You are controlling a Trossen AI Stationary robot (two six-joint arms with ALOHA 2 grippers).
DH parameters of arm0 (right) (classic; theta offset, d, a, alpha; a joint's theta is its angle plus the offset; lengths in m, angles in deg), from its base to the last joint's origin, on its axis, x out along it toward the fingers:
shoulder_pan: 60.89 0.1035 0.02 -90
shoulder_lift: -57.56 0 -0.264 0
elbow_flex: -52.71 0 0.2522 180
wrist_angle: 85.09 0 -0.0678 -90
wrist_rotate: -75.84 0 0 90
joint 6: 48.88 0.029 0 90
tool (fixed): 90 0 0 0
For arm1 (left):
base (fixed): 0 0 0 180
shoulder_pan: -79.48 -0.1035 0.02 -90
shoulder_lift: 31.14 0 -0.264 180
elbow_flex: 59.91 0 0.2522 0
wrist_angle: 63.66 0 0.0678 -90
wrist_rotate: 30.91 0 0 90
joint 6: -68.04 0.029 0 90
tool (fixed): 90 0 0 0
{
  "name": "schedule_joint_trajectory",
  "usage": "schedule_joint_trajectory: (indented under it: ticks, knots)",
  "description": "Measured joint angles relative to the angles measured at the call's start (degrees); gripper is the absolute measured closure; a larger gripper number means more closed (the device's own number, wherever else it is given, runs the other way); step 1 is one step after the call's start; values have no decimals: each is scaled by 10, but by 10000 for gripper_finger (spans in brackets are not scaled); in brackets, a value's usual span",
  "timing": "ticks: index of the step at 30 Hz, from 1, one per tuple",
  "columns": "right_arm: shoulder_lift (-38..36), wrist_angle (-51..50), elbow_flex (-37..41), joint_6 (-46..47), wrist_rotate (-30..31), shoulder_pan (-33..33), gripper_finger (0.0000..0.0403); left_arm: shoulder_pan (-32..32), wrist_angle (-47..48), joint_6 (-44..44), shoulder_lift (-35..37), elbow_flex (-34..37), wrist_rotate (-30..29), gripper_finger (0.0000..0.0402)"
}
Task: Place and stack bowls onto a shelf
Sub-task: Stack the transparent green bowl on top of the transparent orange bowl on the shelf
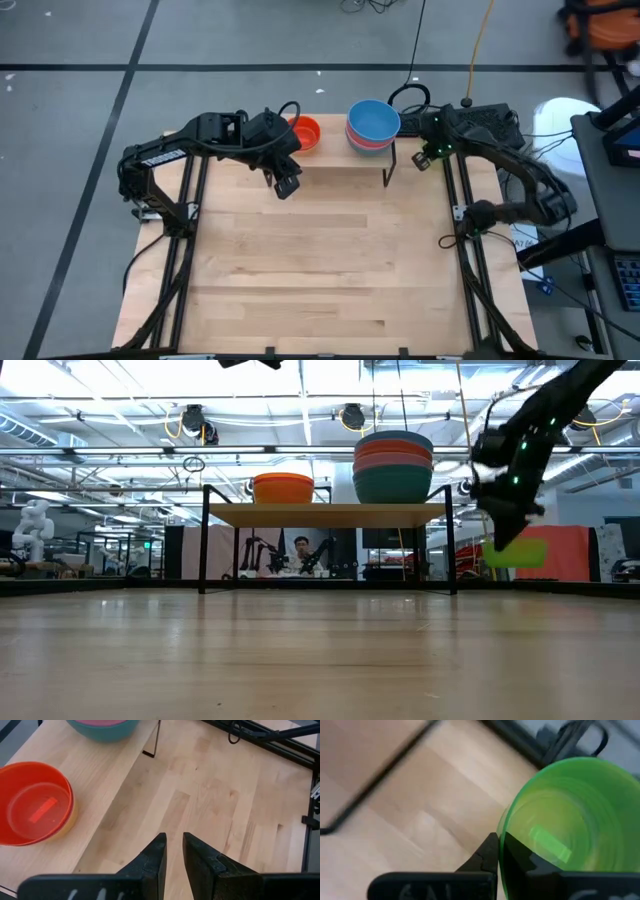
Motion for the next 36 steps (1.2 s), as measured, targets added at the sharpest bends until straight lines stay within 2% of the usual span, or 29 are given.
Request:
schedule_joint_trajectory:
  ticks: [8,15,20,26,30,36]
  knots:
    - [-175,-116,0,22,-2,58,402,0,1,3,0,0,0,334]
    - [-317,-268,0,74,-7,139,403,0,17,3,0,0,0,334]
    - [-386,-346,0,84,-81,197,403,1,44,37,0,0,0,334]
    - [-430,-359,-1,49,-187,251,403,10,66,90,0,0,-1,334]
    - [-431,-357,-1,32,-233,285,403,22,68,91,0,0,-1,334]
    - [-419,-338,-1,-28,-311,344,403,63,68,144,-2,0,0,334]
